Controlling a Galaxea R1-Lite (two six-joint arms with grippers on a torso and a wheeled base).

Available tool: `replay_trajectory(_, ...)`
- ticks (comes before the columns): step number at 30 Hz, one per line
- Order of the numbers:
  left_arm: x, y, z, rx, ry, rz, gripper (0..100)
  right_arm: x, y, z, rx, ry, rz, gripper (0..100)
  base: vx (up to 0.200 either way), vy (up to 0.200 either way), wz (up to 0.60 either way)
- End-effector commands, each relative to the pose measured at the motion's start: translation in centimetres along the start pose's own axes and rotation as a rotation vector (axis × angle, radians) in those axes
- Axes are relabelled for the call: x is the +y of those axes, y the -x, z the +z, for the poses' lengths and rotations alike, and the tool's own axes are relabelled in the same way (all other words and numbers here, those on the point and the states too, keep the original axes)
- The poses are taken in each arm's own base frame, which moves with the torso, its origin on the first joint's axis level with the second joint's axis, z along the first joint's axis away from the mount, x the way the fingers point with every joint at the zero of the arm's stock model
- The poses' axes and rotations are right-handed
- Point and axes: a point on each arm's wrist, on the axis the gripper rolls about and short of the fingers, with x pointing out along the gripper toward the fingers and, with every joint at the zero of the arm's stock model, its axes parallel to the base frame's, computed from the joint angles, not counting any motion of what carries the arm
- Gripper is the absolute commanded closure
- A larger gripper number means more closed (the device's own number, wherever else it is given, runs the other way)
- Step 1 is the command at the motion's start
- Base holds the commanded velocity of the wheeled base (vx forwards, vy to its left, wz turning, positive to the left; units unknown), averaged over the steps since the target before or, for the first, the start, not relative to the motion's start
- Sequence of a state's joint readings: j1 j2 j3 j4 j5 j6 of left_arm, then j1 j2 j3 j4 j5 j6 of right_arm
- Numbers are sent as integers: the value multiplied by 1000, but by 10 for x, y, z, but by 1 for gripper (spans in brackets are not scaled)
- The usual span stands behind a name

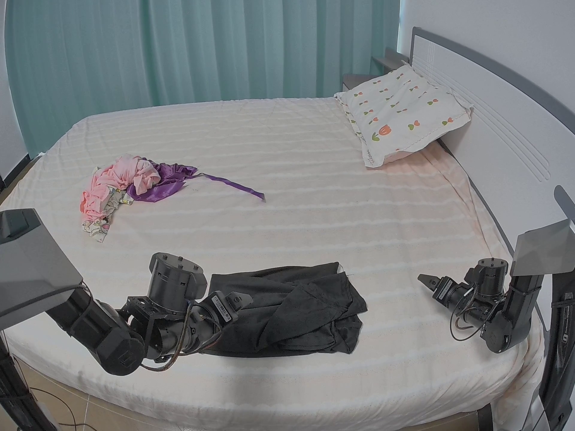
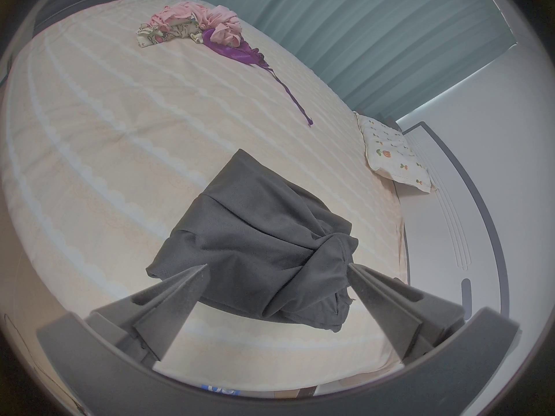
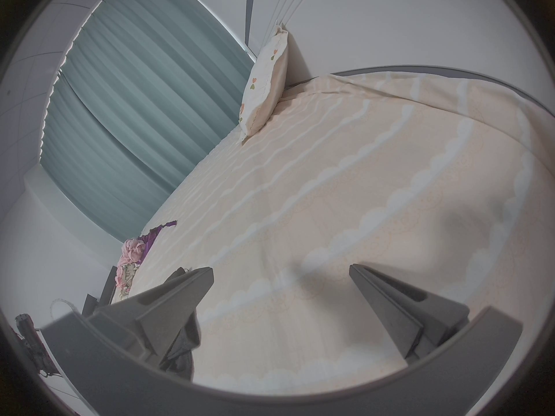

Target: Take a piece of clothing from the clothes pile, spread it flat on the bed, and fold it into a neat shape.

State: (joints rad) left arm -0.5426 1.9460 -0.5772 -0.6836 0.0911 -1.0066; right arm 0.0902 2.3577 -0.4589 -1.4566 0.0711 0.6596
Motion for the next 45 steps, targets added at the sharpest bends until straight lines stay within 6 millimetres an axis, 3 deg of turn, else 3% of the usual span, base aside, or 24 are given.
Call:
replay_trajectory(1, 5, 0, 7, -15, 22, 10, 0, 1, 0, -1, 4, 1, 2, 0, 0, 200, 0)
replay_trajectory(4, 9, -2, 13, -16, 41, 10, 0, 4, 0, 1, -7, 8, 12, 0, 0, 200, 0)
replay_trajectory(9, 18, -4, 27, 9, 82, -5, 0, 28, 10, 15, -63, 31, 68, 0, 0, 200, 0)
replay_trajectory(17, 25, -4, 38, 8, 110, -14, 0, 64, 13, -11, -42, 85, 119, 0, 0, 200, 0)
replay_trajectory(22, 33, -9, 40, 30, 126, -3, 0, 97, 9, -28, -6, 215, 180, 0, 0, 200, 0)
replay_trajectory(25, 38, -11, 42, 40, 137, 8, 0, 97, 4, -45, 36, 280, 177, 0, 0, 200, 0)
replay_trajectory(35, 43, -12, 39, 104, 142, -17, 0, 96, -13, -73, 69, 454, 195, 0, 0, 20, 0)
replay_trajectory(42, 42, -12, 38, 110, 138, -17, 0, 96, -14, -72, 52, 489, 204, 0, 0, 0, 0)
replay_trajectory(43, 42, -12, 38, 110, 137, -17, 0, 96, -14, -72, 50, 489, 203, 100, 0, 0, 0)
replay_trajectory(45, 42, -12, 38, 110, 137, -17, 0, 97, -10, -69, 42, 488, 197, 100, 0, 0, 0)
